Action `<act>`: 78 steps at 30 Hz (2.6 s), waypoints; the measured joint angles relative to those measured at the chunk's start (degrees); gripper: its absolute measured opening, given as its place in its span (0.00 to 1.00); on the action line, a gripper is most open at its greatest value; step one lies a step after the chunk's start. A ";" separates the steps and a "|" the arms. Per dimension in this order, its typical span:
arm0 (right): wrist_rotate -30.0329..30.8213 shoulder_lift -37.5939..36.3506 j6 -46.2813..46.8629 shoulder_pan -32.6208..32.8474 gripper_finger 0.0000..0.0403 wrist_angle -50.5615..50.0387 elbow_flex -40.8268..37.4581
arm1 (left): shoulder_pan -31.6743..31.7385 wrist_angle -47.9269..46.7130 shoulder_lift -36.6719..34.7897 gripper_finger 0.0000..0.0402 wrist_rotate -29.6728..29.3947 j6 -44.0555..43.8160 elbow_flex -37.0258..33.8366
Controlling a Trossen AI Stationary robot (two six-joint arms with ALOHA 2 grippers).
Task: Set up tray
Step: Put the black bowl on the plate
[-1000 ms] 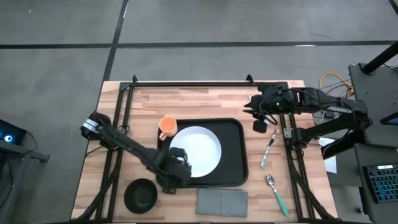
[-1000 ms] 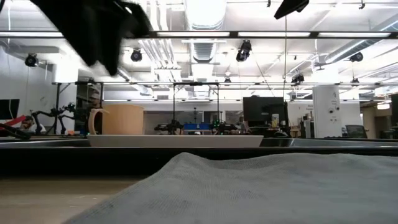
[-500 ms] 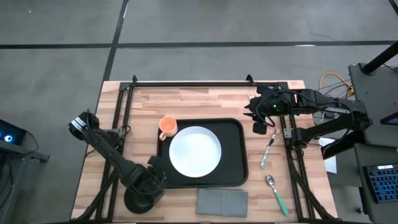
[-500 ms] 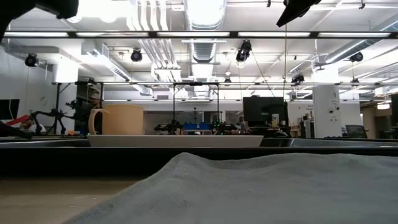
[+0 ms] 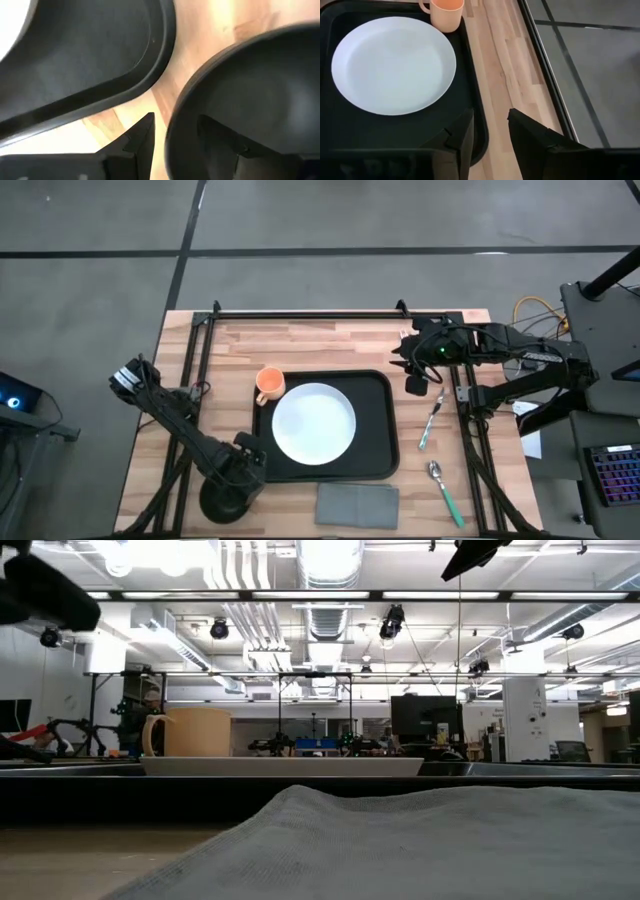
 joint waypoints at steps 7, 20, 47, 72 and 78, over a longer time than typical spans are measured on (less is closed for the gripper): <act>-0.78 0.09 1.13 0.00 0.26 0.00 0.00 | 0.59 3.07 0.02 0.32 -0.22 -3.31 -4.50; -1.25 0.02 0.85 0.00 0.20 0.02 0.00 | 1.01 2.92 -0.07 0.00 4.17 -6.35 0.72; -1.42 0.04 0.00 0.00 0.18 0.00 -0.88 | 41.15 -4.39 0.04 0.00 2.74 8.45 22.06; -1.55 0.09 1.53 0.00 0.19 0.02 -2.32 | 47.50 -0.87 13.05 0.00 3.57 11.83 22.10; -2.06 0.09 1.51 0.00 0.20 0.02 -2.34 | 47.59 1.00 16.25 0.00 4.67 13.01 22.10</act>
